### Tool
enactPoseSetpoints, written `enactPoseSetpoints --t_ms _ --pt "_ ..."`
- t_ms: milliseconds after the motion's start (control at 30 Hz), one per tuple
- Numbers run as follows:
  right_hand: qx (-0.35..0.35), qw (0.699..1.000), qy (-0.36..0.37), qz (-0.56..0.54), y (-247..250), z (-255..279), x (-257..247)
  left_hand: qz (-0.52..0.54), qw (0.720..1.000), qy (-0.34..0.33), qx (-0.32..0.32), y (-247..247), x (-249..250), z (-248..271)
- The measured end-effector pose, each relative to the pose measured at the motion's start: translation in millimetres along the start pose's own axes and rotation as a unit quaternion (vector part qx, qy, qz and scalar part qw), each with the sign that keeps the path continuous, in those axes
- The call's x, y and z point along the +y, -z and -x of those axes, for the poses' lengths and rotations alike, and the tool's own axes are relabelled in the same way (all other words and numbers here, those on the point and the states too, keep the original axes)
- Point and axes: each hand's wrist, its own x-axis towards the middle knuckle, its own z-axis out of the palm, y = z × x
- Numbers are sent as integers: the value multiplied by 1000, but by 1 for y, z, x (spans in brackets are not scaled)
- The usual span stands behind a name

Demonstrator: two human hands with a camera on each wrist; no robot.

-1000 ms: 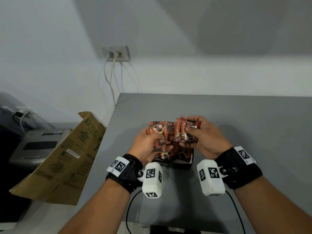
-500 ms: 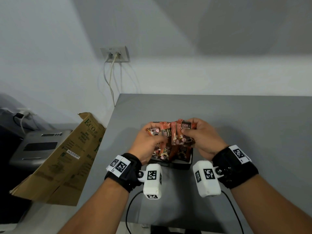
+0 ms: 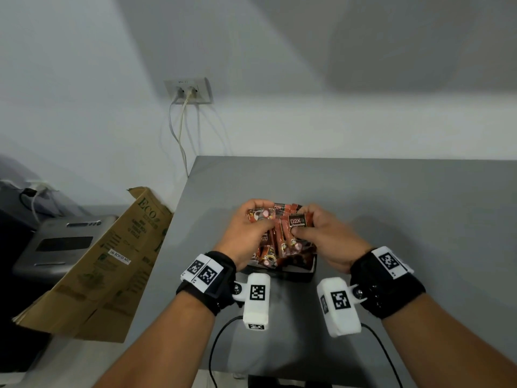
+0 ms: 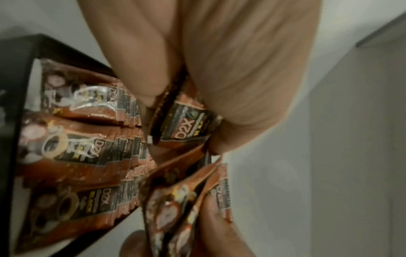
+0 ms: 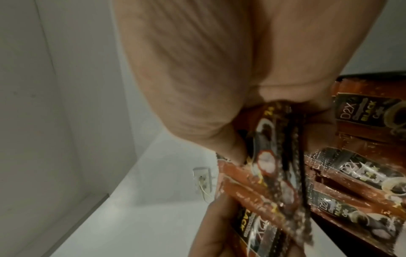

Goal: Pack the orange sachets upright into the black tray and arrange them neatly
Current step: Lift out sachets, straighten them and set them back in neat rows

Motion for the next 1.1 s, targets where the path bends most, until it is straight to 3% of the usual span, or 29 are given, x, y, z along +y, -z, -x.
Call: enactPoseSetpoints --t_ms 100,233,367,600,700,867,1000,1100 --pt "49 996 -1 -73 3 -3 3 100 993 56 15 3 -1 -2" --pt "33 983 -12 -183 6 -4 1 107 994 35 2 2 -5 0" --pt "9 986 -18 -164 -4 -3 4 113 993 14 2 -4 -5 0" --pt "46 998 24 -39 -1 -3 -10 -41 999 0 -20 -1 -4 -3" --pt "66 993 26 -89 2 -5 -15 -85 996 0 -2 -2 -4 -3" --pt "73 982 -24 -170 3 1 -8 49 997 8 58 -3 -7 -5" --pt "76 976 -36 -199 -11 1 -4 92 995 15 24 -15 -10 -1" --pt "104 971 -16 -214 -9 1 -6 171 984 56 -11 -16 -9 1"
